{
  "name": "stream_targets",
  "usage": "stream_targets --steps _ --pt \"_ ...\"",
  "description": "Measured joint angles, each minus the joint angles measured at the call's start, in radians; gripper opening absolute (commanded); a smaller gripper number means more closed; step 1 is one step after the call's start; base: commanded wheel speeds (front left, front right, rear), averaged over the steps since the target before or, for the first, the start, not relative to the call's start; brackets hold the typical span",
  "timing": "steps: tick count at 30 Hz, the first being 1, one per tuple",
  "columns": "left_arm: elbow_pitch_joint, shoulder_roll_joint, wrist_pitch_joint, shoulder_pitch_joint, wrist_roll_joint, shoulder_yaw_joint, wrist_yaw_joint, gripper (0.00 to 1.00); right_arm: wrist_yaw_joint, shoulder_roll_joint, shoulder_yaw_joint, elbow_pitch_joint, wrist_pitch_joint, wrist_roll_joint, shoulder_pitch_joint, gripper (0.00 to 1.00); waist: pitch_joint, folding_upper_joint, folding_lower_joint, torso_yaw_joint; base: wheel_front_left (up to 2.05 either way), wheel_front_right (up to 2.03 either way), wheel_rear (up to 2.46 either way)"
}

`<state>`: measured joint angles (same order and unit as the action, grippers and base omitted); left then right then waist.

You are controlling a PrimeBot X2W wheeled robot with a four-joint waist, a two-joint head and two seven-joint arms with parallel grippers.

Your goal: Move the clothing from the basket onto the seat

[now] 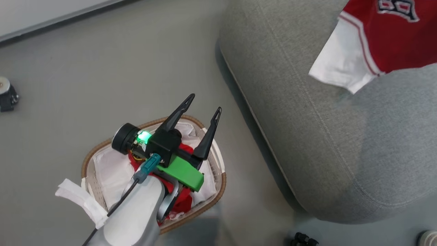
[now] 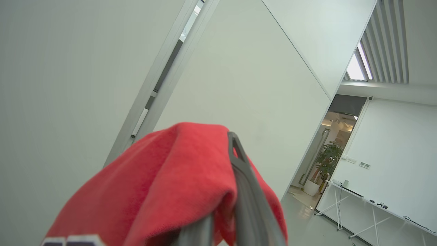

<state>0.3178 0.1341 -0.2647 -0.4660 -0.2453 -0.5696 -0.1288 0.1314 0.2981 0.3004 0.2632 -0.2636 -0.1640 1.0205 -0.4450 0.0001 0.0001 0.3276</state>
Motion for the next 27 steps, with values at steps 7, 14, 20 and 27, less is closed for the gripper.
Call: stream_targets --steps 7,14,20,27 --pt "-0.021 0.007 0.0 -0.037 0.012 0.001 0.0 1.0 0.0 0.058 0.035 0.105 -0.001 -0.026 0.061 0.0 -0.113 0.0 0.0001 -0.06 0.0 0.0 0.0" --pt "-0.037 0.017 0.0 -0.047 0.029 0.022 0.0 1.0 0.0 0.0 0.082 0.206 -0.001 -0.042 -0.026 0.0 -0.217 0.0 0.0001 -0.106 0.0 0.0 0.0" --pt "-0.048 0.02 0.0 -0.048 0.045 0.029 0.0 1.0 0.0 -0.055 0.112 0.256 -0.001 -0.048 -0.118 0.0 -0.279 0.0 0.0 -0.131 0.0 0.0 0.0" --pt "-0.046 0.026 0.0 -0.048 0.047 0.042 0.0 1.0 0.0 -0.085 0.121 0.245 -0.001 -0.049 -0.173 1.0 -0.288 -0.0001 0.0 -0.129 0.0 0.0 0.0"
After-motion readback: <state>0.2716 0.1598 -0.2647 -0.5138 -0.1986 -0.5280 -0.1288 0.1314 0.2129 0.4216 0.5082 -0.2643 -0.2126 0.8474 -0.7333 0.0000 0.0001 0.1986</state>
